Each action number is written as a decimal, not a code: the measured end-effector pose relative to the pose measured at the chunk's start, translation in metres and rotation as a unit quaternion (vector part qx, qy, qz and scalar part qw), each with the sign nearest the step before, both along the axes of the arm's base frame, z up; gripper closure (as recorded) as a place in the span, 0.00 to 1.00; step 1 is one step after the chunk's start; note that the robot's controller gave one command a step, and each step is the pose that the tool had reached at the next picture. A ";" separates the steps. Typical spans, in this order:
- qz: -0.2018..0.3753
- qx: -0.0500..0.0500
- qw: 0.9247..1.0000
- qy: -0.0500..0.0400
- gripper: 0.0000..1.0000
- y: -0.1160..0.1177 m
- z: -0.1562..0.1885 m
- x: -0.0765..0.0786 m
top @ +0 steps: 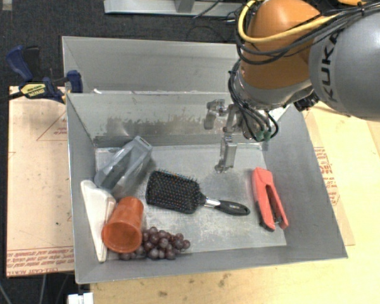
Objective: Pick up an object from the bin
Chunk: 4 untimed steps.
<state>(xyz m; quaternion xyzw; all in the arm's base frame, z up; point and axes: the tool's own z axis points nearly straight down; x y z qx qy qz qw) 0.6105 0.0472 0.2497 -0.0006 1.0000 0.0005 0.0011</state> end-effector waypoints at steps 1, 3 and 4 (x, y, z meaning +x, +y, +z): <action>0.014 0.000 1.000 -0.004 0.00 0.062 -0.057 0.027; 0.040 0.000 0.999 -0.001 0.00 0.067 -0.106 -0.019; 0.036 0.000 0.999 -0.001 0.00 0.064 -0.145 -0.028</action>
Offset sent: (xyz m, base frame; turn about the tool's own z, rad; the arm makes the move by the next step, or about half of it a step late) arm -0.0035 0.0459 -0.0741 0.0798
